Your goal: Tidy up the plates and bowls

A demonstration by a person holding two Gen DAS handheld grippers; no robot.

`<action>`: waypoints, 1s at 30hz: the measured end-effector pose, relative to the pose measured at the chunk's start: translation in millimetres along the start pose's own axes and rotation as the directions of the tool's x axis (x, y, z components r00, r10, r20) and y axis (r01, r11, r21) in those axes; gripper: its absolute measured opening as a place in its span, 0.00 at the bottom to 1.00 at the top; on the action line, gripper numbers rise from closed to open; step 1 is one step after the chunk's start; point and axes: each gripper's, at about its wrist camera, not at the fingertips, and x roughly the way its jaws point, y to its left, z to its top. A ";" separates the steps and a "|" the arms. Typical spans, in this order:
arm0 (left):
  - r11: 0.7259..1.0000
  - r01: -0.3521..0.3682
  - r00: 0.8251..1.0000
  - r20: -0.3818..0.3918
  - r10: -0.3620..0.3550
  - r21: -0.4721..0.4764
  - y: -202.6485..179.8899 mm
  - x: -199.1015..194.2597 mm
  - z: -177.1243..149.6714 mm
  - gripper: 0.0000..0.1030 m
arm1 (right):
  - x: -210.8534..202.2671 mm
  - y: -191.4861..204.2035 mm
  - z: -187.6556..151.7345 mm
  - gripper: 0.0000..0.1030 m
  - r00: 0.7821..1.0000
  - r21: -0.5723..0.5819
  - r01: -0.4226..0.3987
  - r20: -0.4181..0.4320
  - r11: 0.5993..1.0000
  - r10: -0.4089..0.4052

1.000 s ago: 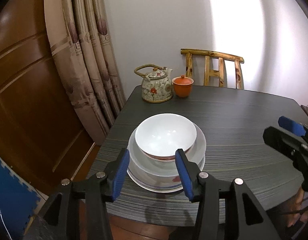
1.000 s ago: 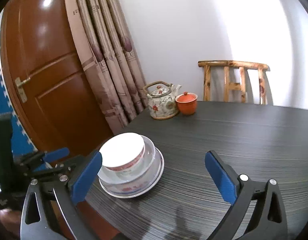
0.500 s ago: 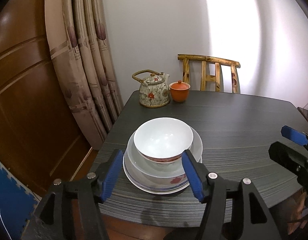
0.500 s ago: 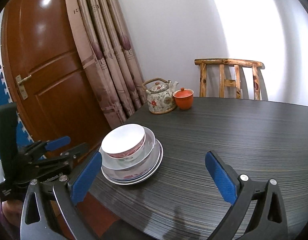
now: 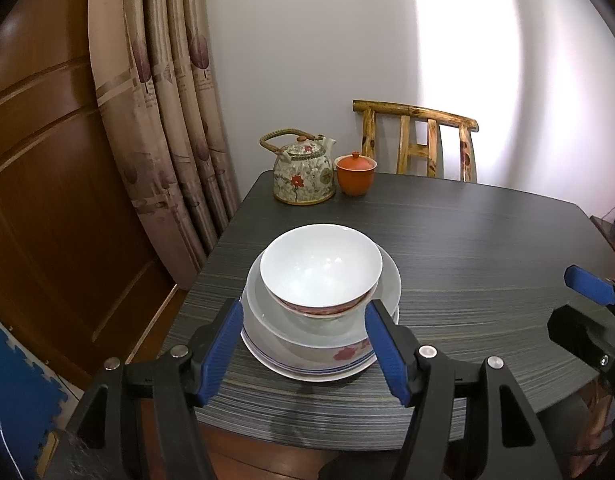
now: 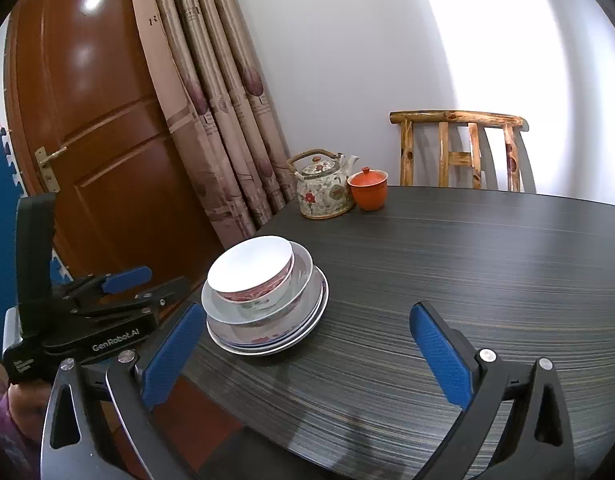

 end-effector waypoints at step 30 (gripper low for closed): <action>1.000 -0.024 0.999 -0.042 0.024 0.002 -2.4 11.0 -4.6 0.67 | 3.8 0.3 -13.2 1.00 0.998 0.014 -0.034 -0.045 0.999 0.035</action>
